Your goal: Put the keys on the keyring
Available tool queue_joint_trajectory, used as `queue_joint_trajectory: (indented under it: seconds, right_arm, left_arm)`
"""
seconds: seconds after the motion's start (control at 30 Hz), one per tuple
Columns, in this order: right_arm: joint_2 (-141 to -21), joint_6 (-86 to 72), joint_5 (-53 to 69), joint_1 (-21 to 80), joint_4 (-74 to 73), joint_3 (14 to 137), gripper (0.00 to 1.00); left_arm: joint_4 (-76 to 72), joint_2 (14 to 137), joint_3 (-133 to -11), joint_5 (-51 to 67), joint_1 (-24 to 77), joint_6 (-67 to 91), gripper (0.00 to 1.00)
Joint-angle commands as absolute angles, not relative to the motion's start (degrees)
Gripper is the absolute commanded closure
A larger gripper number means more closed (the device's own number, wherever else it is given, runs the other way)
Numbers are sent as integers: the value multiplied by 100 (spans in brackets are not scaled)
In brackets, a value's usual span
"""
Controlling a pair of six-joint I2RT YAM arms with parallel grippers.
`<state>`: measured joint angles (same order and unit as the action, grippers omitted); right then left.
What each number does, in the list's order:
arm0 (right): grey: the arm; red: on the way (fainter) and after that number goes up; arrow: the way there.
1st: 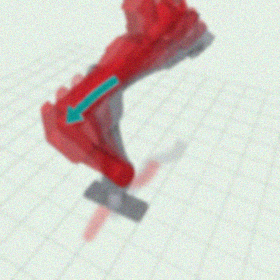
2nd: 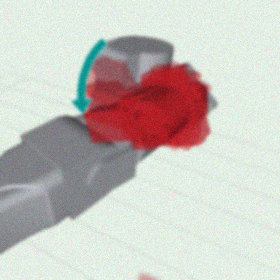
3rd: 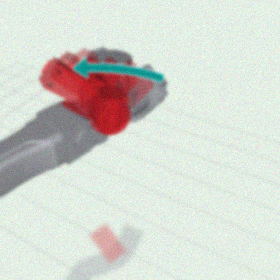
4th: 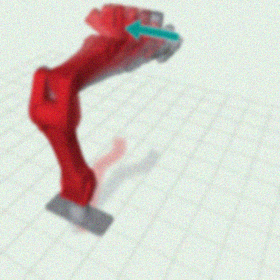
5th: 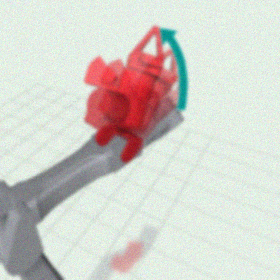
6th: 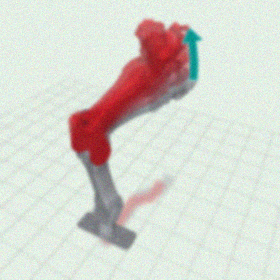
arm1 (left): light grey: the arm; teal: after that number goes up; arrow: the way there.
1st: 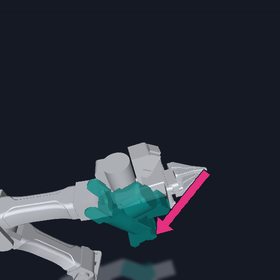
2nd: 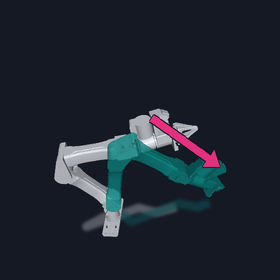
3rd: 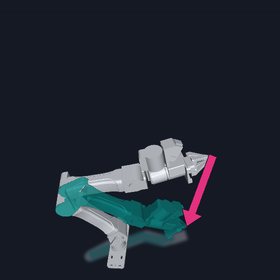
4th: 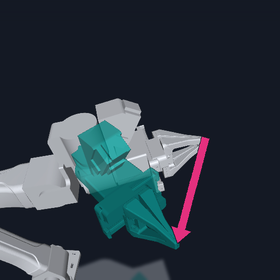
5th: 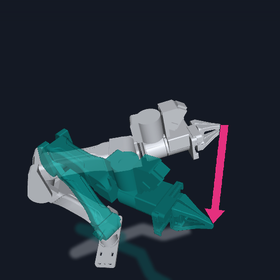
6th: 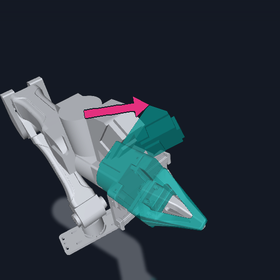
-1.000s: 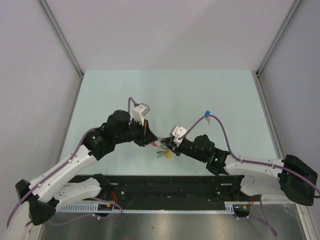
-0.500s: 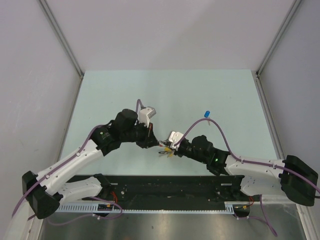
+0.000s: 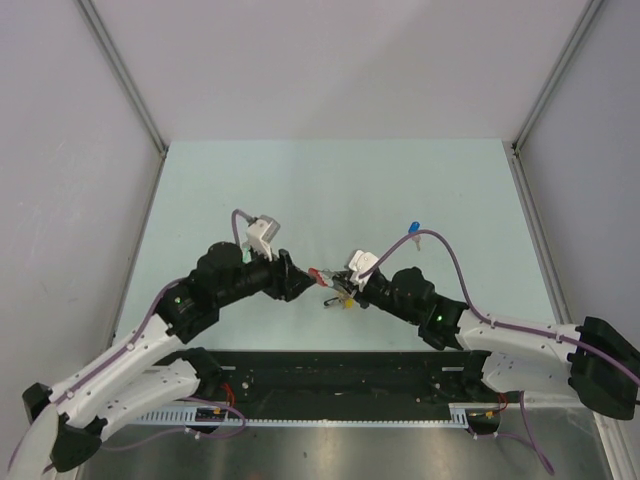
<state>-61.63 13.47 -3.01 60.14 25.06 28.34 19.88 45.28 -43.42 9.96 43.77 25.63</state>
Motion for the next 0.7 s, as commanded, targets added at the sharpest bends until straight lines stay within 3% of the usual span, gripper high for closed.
queue_joint_trajectory:
  seconds: [0.0, 0.2, 0.5, 0.67]
  right_arm:
    - [-5933, 915, -580, 5959, 2777, 3067, 100]
    - [-5915, 326, -957, 5985, 2874, 3067, 100]
    - [-6047, -158, -1450, 6222, 3085, 3067, 100]
    - [-6073, -272, -1678, 6319, 3181, 3067, 100]
  left_arm:
    - [661, 3956, -3561, 800, 4412, 3601, 39]
    - [-1472, 3542, -2313, 800, 4500, 5237, 40]
    - [-3144, 3876, -1793, 229, 4720, 6195, 47]
    - [-3226, 4096, -1758, -219, 4807, 6635, 49]
